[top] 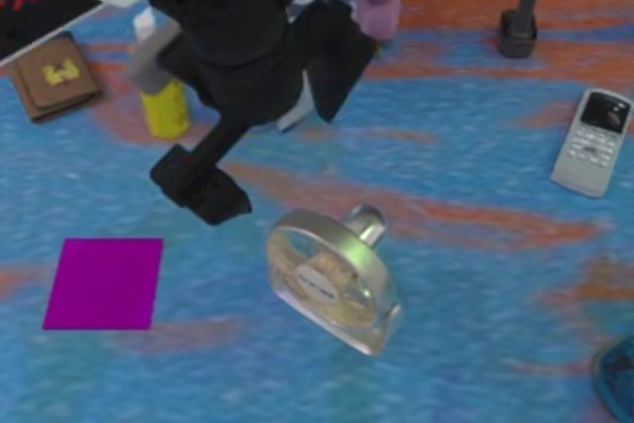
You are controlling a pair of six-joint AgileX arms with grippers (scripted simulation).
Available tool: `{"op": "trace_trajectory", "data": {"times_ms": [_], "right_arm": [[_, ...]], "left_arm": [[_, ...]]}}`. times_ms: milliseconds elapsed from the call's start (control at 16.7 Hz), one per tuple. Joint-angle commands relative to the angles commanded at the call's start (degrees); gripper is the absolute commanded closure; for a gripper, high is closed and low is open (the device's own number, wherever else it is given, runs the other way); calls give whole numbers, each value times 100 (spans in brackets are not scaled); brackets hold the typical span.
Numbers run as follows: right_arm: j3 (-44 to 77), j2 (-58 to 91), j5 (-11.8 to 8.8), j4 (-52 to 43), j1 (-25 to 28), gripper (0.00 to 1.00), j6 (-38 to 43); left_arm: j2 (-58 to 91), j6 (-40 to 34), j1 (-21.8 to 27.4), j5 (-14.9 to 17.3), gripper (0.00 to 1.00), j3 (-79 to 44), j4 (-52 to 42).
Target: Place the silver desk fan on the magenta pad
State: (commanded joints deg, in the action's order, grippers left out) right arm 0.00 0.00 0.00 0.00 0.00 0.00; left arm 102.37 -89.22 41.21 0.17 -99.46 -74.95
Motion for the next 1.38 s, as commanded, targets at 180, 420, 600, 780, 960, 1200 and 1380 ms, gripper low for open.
{"op": "trace_trajectory", "data": {"times_ms": [180,420,600,780,960,1200,1380], "right_arm": [[0,0,0,0,0,0,0],[0,0,0,0,0,0,0],[0,0,0,0,0,0,0],[0,0,0,0,0,0,0],[0,0,0,0,0,0,0],[0,0,0,0,0,0,0],[0,0,0,0,0,0,0]], "left_arm": [[874,-744,359,-3,0,-743,-721],[1236,-1090,513,-4,0,-1078,-1050],[1236,-1090,513,-4,0,-1078,-1050],[1219,-1074,492,-5,0,-963,-941],[1189,-1069,491,-5,0,-478,-497],[1166,-1079,501,-5,0,128,85],[1165,-1081,503,-5,0,159,116]]}}
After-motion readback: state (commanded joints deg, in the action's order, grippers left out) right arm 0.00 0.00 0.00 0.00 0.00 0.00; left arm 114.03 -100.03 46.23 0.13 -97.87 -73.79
